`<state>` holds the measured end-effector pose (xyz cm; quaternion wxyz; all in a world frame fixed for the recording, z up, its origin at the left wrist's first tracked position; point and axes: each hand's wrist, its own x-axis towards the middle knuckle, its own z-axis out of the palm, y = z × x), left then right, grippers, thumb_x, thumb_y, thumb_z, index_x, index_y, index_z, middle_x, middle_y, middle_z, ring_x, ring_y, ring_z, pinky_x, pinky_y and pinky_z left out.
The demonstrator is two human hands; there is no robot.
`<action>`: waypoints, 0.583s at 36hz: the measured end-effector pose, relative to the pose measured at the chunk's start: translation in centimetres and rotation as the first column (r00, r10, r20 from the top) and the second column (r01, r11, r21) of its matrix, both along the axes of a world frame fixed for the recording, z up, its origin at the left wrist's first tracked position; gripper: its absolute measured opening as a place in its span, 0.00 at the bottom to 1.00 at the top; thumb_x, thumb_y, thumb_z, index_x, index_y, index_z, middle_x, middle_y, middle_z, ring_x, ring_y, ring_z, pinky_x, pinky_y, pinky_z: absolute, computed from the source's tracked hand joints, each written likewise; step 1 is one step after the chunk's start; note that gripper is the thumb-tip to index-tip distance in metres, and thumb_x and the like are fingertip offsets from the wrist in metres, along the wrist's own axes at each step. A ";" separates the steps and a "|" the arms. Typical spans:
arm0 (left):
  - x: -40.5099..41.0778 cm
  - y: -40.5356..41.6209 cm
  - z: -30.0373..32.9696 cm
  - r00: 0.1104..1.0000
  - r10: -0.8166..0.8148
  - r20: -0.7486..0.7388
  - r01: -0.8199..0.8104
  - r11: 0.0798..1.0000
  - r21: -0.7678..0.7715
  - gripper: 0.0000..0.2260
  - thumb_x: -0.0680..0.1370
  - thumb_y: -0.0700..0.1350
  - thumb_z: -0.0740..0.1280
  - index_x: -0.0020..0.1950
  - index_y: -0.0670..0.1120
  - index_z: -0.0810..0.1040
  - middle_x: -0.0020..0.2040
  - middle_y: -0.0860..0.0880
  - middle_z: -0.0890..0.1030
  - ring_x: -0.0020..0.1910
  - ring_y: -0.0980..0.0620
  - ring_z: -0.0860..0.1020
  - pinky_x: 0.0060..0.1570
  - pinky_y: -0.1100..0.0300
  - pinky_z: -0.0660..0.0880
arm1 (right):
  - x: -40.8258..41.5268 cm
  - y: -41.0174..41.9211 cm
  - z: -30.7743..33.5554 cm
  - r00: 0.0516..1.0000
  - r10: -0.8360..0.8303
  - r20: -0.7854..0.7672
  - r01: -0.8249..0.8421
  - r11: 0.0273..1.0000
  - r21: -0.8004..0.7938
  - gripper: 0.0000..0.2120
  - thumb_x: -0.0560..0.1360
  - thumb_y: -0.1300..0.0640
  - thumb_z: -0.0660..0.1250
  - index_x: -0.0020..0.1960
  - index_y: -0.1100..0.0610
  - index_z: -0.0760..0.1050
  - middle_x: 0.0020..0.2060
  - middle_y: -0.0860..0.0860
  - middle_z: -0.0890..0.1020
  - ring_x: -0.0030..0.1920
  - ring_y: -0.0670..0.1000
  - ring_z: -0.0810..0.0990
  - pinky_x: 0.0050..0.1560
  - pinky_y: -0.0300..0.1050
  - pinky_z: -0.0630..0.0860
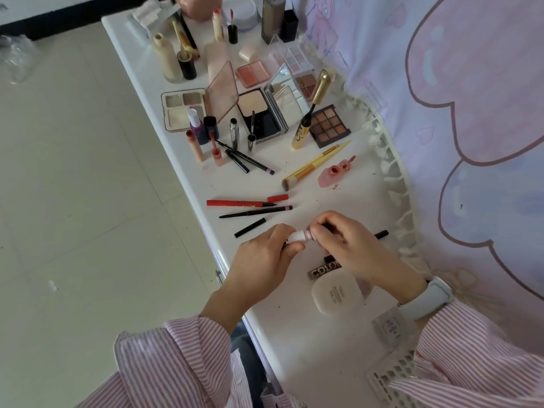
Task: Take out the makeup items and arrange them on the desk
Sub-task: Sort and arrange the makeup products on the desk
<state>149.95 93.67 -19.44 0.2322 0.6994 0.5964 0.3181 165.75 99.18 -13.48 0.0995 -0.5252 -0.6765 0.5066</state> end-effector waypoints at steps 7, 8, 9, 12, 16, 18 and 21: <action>0.1 -0.1 -0.1 0.986 0.094 0.139 -0.078 0.990 -0.115 0.22 0.78 0.58 0.50 0.51 0.41 0.75 0.41 0.55 0.70 0.33 0.56 0.69 0.31 0.62 0.66 | 2.7 1.6 0.7 0.991 -0.116 -0.072 0.114 0.993 -0.030 0.03 0.76 0.60 0.62 0.46 0.52 0.72 0.36 0.51 0.77 0.36 0.46 0.76 0.40 0.37 0.72; 0.2 0.0 0.1 0.974 0.137 0.183 -0.111 0.983 -0.146 0.22 0.78 0.58 0.50 0.52 0.43 0.74 0.40 0.55 0.70 0.33 0.57 0.69 0.31 0.64 0.66 | 3.0 1.8 0.7 0.977 -0.180 -0.114 0.175 0.983 -0.052 0.04 0.77 0.61 0.62 0.46 0.53 0.72 0.36 0.51 0.77 0.35 0.45 0.75 0.37 0.35 0.71; 0.4 0.0 0.3 0.959 0.175 0.223 -0.137 0.975 -0.174 0.22 0.77 0.59 0.50 0.53 0.44 0.73 0.39 0.55 0.71 0.34 0.57 0.70 0.32 0.66 0.66 | 3.3 2.0 0.6 0.953 -0.258 -0.157 0.248 0.966 -0.077 0.05 0.77 0.62 0.61 0.46 0.53 0.72 0.36 0.51 0.77 0.34 0.44 0.74 0.35 0.34 0.70; 1.4 0.1 1.1 0.911 0.253 0.326 -0.163 0.946 -0.279 0.19 0.80 0.60 0.47 0.54 0.49 0.68 0.41 0.57 0.76 0.40 0.59 0.74 0.37 0.69 0.68 | 3.9 2.2 0.1 0.878 -0.428 -0.214 0.404 0.903 -0.149 0.07 0.78 0.63 0.59 0.52 0.54 0.73 0.38 0.51 0.78 0.37 0.47 0.74 0.36 0.37 0.72; 3.3 1.0 1.6 0.910 0.237 0.339 -0.111 0.929 -0.353 0.21 0.77 0.62 0.46 0.54 0.49 0.68 0.51 0.54 0.79 0.47 0.58 0.76 0.43 0.68 0.70 | 4.4 1.9 -0.9 0.884 -0.451 -0.120 0.444 0.892 -0.085 0.10 0.80 0.60 0.57 0.59 0.54 0.71 0.45 0.48 0.79 0.47 0.47 0.77 0.48 0.40 0.74; 4.2 1.8 1.1 0.924 0.243 0.294 -0.164 0.949 -0.269 0.18 0.80 0.57 0.53 0.54 0.45 0.73 0.50 0.49 0.78 0.46 0.54 0.74 0.43 0.68 0.69 | 4.5 1.9 -1.5 0.883 -0.461 -0.090 0.461 0.887 -0.026 0.09 0.80 0.59 0.56 0.58 0.54 0.70 0.47 0.46 0.80 0.49 0.46 0.78 0.47 0.39 0.74; 5.5 3.1 0.6 0.916 0.315 0.250 -0.280 0.946 -0.166 0.11 0.76 0.47 0.67 0.53 0.42 0.80 0.49 0.48 0.75 0.47 0.56 0.71 0.45 0.73 0.64 | 4.5 2.3 -2.4 0.869 -0.490 -0.069 0.493 0.869 0.039 0.07 0.80 0.57 0.56 0.56 0.54 0.69 0.49 0.46 0.80 0.48 0.45 0.78 0.43 0.38 0.74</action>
